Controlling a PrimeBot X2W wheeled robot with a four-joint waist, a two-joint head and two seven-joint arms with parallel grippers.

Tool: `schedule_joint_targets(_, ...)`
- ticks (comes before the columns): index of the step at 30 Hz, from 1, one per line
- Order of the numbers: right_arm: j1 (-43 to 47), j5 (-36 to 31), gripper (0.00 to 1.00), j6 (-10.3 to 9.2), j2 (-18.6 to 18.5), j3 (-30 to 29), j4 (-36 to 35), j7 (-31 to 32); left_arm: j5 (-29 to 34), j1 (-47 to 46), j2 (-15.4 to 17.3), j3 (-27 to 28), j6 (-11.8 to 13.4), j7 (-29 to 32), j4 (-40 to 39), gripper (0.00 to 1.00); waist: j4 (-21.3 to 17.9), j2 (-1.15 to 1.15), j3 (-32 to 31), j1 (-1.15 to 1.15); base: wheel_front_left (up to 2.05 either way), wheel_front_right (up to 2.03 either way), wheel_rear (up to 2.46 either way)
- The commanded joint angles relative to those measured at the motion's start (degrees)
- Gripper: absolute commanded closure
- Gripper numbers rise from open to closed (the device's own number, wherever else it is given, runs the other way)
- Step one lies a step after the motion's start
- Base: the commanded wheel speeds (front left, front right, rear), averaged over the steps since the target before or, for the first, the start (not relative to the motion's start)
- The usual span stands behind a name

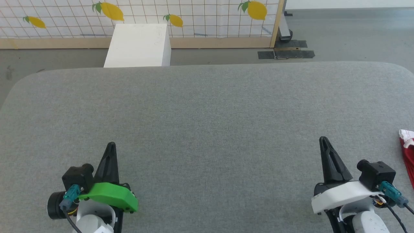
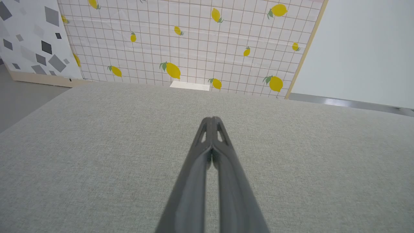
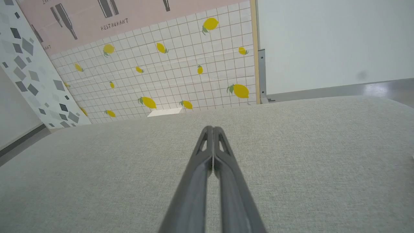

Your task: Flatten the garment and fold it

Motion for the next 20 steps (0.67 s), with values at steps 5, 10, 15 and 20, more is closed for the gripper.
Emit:
schedule_joint_targets(5,0.68,-1.17,1.0,-0.01,0.0,-0.01,-1.01,0.67,1.63,0.8,-0.4,0.08,0.13,0.86,-0.94,1.0,-0.07,0.0,-0.16,0.0,0.0,0.0,0.0)
schedule_joint_targets(10,0.86,-1.76,1.0,-0.02,0.01,-0.01,-1.58,1.26,2.24,1.05,-0.59,0.14,0.17,1.44,-1.57,1.0,-0.13,0.0,-0.32,0.0,0.0,0.0,0.0)
schedule_joint_targets(15,1.03,-2.31,1.0,-0.02,0.01,-0.01,-2.12,1.83,2.82,1.3,-0.77,0.19,0.21,2.0,-2.18,1.0,-0.19,0.0,-0.47,0.0,0.0,0.0,0.0)
schedule_joint_targets(20,1.21,-2.9,1.0,-0.02,0.01,-0.01,-2.69,2.41,3.43,1.55,-0.95,0.24,0.25,2.58,-2.81,1.0,-0.25,0.0,-0.63,0.0,0.0,0.0,0.0)
